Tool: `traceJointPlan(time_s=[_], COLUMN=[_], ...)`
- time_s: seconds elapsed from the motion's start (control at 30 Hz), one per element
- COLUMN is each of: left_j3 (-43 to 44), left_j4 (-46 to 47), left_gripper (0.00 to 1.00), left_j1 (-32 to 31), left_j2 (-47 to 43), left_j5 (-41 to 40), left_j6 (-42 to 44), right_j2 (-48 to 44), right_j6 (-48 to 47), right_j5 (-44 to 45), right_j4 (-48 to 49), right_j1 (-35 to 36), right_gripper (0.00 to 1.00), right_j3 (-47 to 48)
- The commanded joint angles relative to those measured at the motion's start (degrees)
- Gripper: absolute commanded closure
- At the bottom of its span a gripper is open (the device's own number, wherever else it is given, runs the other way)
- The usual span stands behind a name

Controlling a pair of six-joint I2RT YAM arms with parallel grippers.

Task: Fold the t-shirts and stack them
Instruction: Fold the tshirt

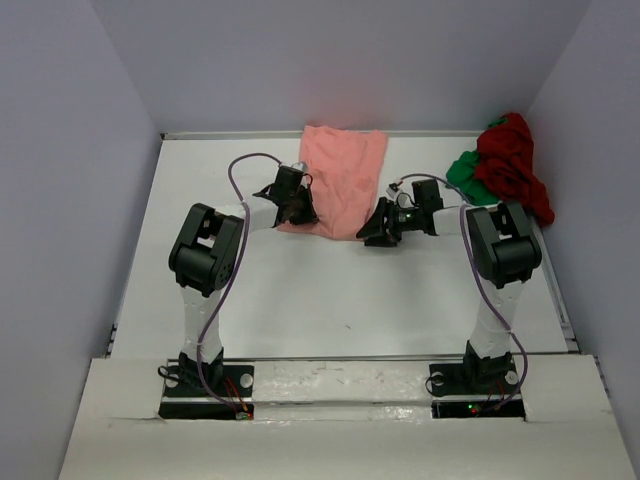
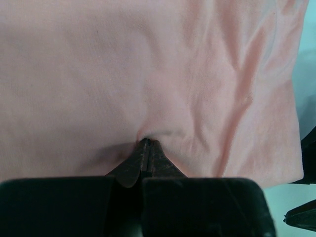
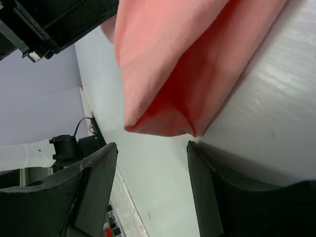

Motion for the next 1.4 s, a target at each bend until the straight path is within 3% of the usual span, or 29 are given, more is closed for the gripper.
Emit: traceJointPlan(time_s=[0.0, 0.23, 0.47, 1.37], left_j3=[0.9, 1.1, 1.0, 0.5], left_j4=[-3.9, -5.4, -5.8, -5.6], left_gripper=[1.0, 1.0, 1.0, 1.0], left_j1=[0.7, 0.6, 0.6, 0.8], left_j2=[0.8, 0.4, 0.0, -0.3], left_j5=[-2.6, -2.8, -3.1, -2.7], left_j6=[2.1, 2.7, 3.1, 3.2], right_j2=[-4.1, -4.6, -6.0, 2.6], right_j6=[1.8, 1.6, -2.9, -3.6], right_j5=[-4.0, -4.0, -1.3, 1.0], right_j4=[3.9, 3.6, -3.4, -2.3], right_j1=[0.3, 0.3, 0.3, 0.3], right_gripper=[0.36, 0.36, 0.36, 0.35], right_j3=[-1.2, 0.9, 5.0, 9.5])
